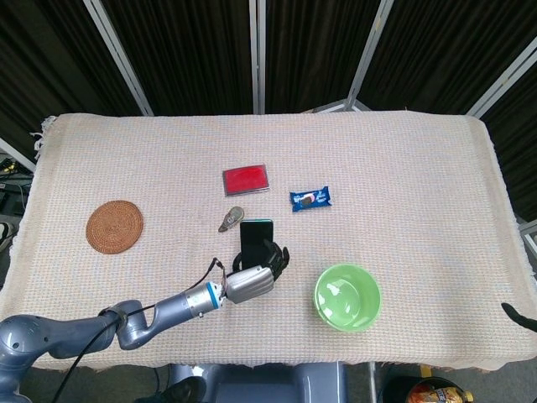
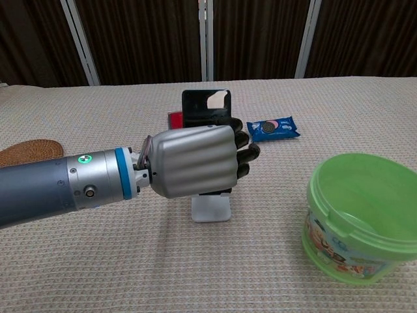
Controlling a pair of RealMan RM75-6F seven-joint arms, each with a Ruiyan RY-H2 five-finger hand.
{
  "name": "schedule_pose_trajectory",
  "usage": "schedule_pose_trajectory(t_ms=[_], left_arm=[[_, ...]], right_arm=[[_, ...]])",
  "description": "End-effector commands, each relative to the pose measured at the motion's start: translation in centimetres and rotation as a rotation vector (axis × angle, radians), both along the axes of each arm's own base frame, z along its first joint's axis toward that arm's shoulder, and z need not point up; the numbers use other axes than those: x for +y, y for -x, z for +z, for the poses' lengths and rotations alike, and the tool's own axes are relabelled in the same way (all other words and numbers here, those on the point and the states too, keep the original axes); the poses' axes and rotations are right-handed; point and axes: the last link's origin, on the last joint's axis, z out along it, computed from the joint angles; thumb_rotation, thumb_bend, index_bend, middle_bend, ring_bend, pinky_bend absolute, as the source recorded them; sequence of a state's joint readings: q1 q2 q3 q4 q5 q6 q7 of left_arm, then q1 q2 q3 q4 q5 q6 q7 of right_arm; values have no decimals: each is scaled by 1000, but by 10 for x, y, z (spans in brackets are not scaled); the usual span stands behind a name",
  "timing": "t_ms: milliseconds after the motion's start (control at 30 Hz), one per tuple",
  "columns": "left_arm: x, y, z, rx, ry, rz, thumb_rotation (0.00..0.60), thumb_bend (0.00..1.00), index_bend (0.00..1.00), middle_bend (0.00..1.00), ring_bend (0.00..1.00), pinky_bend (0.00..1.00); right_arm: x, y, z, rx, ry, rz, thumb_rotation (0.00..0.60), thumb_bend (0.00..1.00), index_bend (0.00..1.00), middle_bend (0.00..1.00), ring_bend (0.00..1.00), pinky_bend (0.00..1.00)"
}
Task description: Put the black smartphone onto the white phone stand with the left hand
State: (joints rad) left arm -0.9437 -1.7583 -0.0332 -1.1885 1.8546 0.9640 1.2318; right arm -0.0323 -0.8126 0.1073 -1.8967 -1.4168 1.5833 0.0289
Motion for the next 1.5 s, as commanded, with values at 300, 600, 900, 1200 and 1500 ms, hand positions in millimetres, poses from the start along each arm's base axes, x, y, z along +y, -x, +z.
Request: schedule_pose_trajectory(t_ms=[300,600,900,1200,1500], left_arm=[[1,1,23,-51,-9,13,600,0,73,0,104,278],[7,15,71,-257,-19,195,600,0,67,0,84,220],[-17,88,175,-860,-13,827,600,0,57,0,27,125],[-53,143,223,-979,-58,985,600,0,45,0,0,0],[-96,184,246,-1010,-33,1087,600,0,19,0,0,0]], right_arm=[[1,-1,0,-1,-2,4,600,0,0,0,0,0],[4,-3,-1,0,-8,18,600,0,0,0,0,0],[5,-5,0,-15,-16,33,600,0,0,0,0,0],[4,-4,0,-23,-20,40,600,0,0,0,0,0],[5,-3,3,-37,-21,50,600,0,0,0,0,0]])
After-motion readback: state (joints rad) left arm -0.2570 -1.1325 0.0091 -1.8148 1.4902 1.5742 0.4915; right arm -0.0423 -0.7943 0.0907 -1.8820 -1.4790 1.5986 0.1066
